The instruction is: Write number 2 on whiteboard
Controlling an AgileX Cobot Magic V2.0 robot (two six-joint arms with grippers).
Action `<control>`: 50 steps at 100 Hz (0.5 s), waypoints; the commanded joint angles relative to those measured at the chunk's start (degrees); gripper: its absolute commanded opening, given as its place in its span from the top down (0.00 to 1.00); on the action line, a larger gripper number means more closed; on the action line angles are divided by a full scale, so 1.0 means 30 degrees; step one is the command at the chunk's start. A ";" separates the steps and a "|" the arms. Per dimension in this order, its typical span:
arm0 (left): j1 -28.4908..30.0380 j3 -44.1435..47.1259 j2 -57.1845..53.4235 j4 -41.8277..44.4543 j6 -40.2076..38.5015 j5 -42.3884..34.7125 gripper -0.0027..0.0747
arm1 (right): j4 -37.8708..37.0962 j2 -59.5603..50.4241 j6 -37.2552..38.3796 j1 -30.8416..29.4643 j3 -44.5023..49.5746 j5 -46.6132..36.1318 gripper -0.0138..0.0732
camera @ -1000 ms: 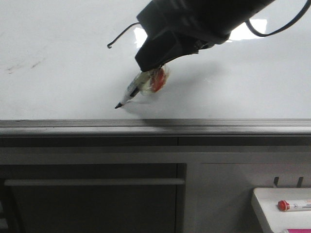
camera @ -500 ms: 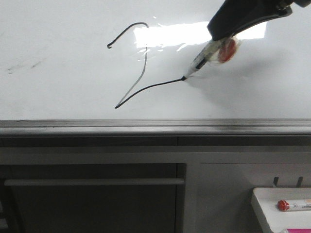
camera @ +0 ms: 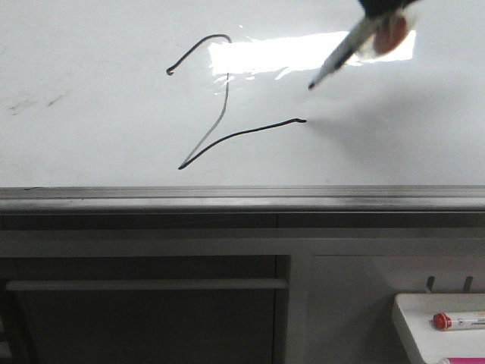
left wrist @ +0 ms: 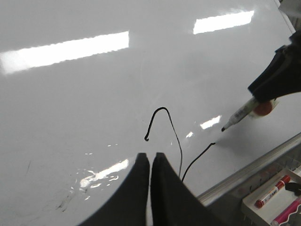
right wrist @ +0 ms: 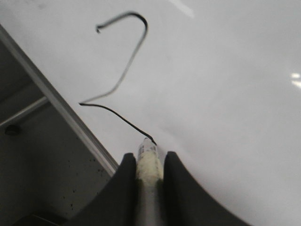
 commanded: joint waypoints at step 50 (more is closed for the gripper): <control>-0.0301 -0.6819 0.2066 -0.0899 0.2986 0.7359 0.58 | 0.3562 -0.2259 -0.1337 0.4272 -0.3054 0.2125 0.92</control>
